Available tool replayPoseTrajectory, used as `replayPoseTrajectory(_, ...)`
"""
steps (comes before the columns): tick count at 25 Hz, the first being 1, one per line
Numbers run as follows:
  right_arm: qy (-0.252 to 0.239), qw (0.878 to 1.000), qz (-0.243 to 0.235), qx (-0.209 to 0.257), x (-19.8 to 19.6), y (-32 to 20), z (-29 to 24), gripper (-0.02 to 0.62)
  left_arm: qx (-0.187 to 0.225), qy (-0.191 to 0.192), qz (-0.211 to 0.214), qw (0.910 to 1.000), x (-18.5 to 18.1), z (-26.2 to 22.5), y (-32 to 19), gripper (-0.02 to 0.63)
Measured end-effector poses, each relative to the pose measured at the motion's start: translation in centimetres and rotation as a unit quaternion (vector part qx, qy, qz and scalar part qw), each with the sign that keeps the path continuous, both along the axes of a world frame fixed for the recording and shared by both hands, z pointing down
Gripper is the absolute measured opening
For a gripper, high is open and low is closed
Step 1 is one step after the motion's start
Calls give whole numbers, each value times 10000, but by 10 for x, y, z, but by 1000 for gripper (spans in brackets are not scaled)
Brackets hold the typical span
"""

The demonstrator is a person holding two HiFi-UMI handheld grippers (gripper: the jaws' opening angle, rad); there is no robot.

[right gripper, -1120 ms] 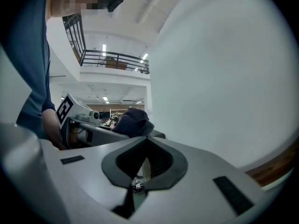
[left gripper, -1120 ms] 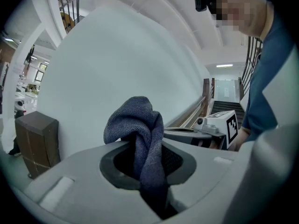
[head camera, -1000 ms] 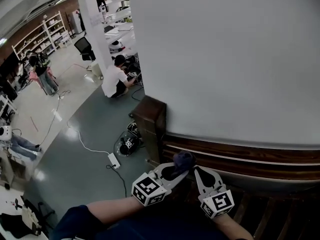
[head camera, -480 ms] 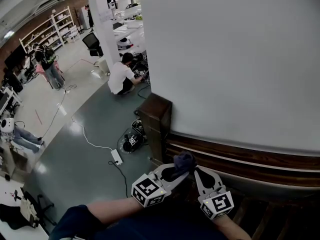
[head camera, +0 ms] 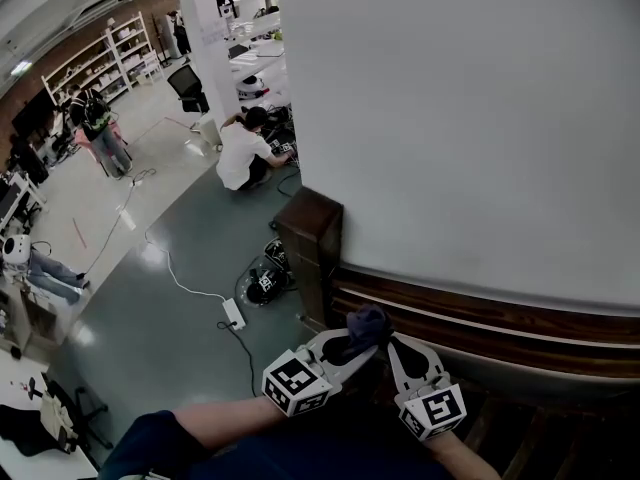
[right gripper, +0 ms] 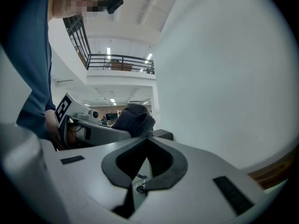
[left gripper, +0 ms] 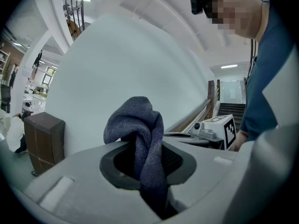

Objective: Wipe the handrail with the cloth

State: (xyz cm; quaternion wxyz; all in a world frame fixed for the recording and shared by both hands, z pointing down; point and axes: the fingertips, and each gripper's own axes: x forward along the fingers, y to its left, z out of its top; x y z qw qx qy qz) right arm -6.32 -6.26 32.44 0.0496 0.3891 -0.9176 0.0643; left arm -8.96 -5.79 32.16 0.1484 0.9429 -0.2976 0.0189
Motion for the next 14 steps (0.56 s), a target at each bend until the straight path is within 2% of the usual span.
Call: replayPoseTrajectory(14, -19, 10000, -33, 23, 8, 8, -7, 8, 48, -12, 28, 10000, 8, -9, 7, 81)
